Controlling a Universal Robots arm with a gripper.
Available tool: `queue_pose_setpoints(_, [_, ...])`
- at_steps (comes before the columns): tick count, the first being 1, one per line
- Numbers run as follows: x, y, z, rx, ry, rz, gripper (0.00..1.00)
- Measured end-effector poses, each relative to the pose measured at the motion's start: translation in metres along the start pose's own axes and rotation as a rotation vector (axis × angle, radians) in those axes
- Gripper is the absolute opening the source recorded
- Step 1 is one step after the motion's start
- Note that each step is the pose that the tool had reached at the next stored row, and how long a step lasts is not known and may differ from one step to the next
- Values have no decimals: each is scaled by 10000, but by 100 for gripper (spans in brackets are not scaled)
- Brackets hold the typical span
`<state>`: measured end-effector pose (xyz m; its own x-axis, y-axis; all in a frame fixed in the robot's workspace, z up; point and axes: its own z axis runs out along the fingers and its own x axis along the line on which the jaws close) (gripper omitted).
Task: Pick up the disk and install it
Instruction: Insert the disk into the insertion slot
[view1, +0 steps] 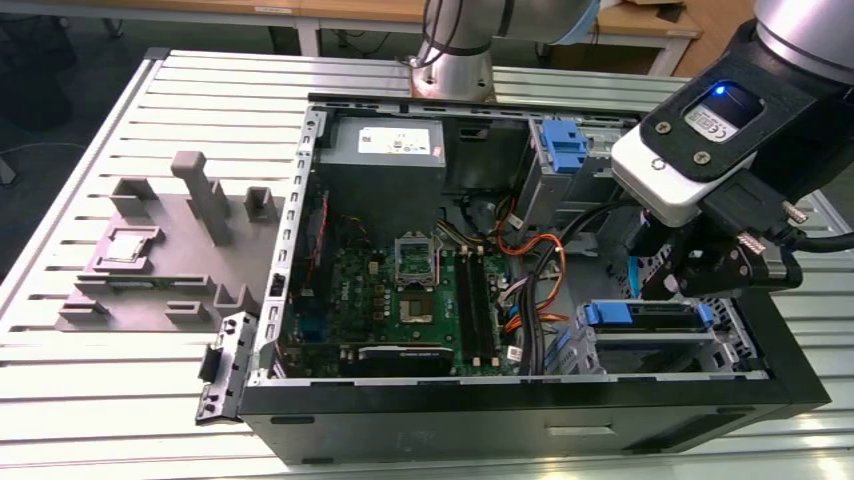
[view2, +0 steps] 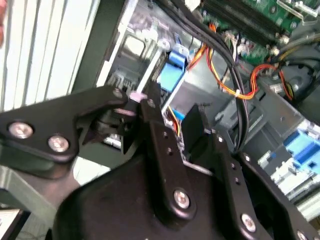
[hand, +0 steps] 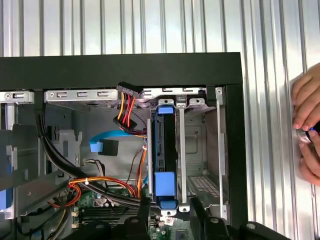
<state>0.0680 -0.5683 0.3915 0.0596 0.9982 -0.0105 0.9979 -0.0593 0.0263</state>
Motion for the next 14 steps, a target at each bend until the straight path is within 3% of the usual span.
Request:
queue_pose_setpoints(4, [0,0,0,-1,-1,0,43])
queue_pose_setpoints(8, [-2,-1,46,0,3,2,24])
queue_pose_setpoints(9, [-2,-2,63,-1,2,1,24])
queue_pose_setpoints(11, [-3,-2,100,-1,3,1,13])
queue_pose_setpoints(14, [-2,-3,152,-14,5,-1,10])
